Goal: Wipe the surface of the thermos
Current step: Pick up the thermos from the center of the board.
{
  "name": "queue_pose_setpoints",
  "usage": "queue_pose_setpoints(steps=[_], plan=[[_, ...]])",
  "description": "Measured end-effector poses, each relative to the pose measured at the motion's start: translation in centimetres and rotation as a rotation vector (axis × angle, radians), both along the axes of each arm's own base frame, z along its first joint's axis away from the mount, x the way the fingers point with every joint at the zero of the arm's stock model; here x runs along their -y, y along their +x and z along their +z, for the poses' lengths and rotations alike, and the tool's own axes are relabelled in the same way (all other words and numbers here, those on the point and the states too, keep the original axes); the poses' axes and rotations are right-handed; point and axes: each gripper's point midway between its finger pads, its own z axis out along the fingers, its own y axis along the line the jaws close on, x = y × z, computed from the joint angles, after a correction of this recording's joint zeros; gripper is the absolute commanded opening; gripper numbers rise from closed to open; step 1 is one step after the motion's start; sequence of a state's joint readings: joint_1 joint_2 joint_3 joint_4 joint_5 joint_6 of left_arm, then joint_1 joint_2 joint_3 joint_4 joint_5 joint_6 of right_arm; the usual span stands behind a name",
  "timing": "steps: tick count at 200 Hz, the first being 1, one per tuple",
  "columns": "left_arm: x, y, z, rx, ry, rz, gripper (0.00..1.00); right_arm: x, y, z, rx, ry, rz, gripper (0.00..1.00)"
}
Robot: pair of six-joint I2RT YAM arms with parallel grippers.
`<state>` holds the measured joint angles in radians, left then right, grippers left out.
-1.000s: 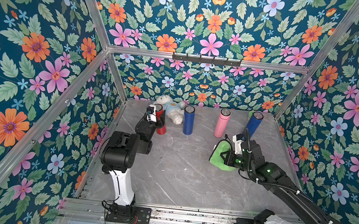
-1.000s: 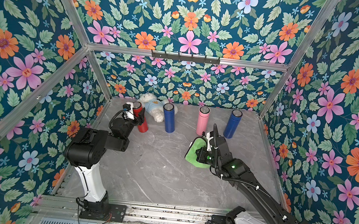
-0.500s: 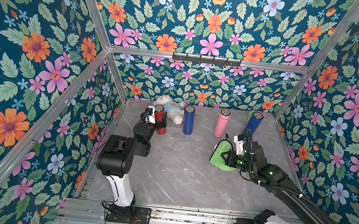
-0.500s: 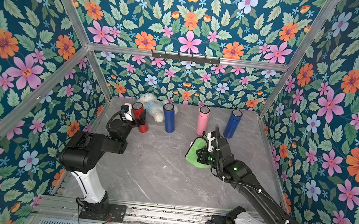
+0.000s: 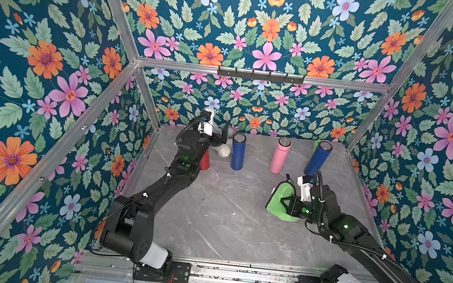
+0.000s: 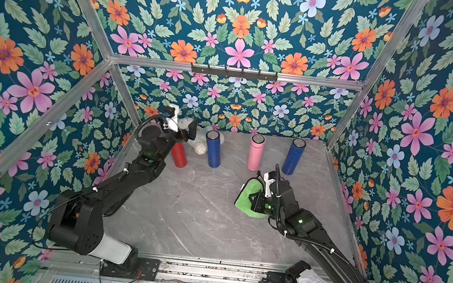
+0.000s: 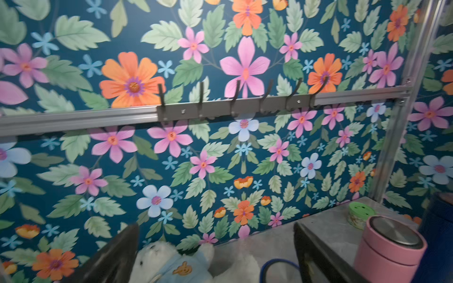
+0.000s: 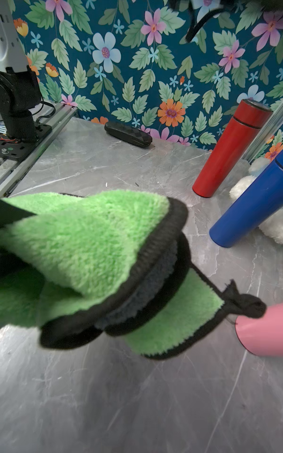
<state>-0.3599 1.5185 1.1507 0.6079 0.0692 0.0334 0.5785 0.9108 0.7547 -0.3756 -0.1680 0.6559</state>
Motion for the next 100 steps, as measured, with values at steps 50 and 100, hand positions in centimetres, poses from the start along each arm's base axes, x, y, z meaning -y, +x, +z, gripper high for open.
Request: queue_pose_setpoints(steps=[50,100], plan=[[6.4,6.3,0.1,-0.237,0.08,-0.073,0.99,0.3,-0.7,-0.3,0.001,0.013,0.003,0.0],[10.4,8.8,-6.1,-0.507,0.157,-0.118,0.99,0.5,-1.0,-0.3,0.01,0.02,0.003,0.0]])
